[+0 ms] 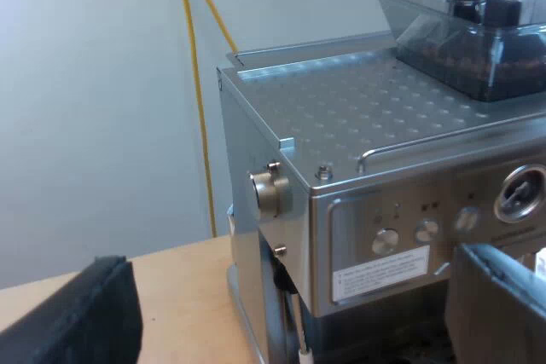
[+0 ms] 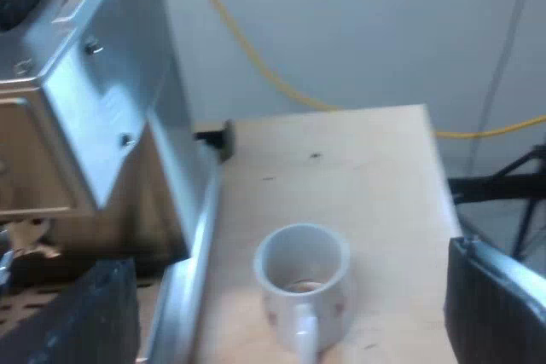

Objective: Pour the beans into the coffee machine

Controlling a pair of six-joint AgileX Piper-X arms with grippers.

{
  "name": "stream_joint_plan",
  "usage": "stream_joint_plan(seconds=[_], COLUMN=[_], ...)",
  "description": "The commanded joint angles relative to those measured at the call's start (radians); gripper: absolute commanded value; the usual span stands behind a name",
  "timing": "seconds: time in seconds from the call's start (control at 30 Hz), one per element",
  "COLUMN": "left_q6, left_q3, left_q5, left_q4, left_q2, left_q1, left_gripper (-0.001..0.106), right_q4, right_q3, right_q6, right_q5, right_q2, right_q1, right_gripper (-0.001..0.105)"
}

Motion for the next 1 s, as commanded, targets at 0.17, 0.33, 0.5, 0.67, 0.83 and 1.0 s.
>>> stream_joint_plan(seconds=[0.17, 0.33, 0.5, 0.67, 0.83, 1.0], left_q6=[0.000, 0.000, 0.000, 0.006, 0.019, 0.019], left_q3=[-0.007, -0.007, -0.007, -0.010, -0.037, -0.030], left_q5=[-0.015, -0.015, -0.015, -0.015, -0.005, -0.006], left_q4=[0.155, 0.201, 0.220, 0.300, 0.418, 0.460], left_q2=[-0.085, -0.158, -0.239, -0.436, -0.423, -0.424], left_q1=[-0.003, -0.003, -0.003, -0.003, -0.001, -0.001], left_gripper=[0.086, 0.086, 0.086, 0.086, 0.086, 0.086], right_q4=[0.043, 0.126, 0.179, 0.276, 0.313, 0.322], right_q3=[-0.013, -0.013, -0.016, -0.059, -0.059, -0.020], right_q6=[-0.012, -0.015, -0.040, -0.074, -0.073, -0.072], right_q5=[0.141, 0.166, 0.166, 0.134, 0.006, -0.056], right_q2=[-0.132, -0.248, -0.390, -0.407, -0.410, -0.410], right_q1=[-0.007, -0.007, -0.007, -0.004, -0.004, -0.004], right_gripper=[0.079, 0.079, 0.079, 0.079, 0.079, 0.079])
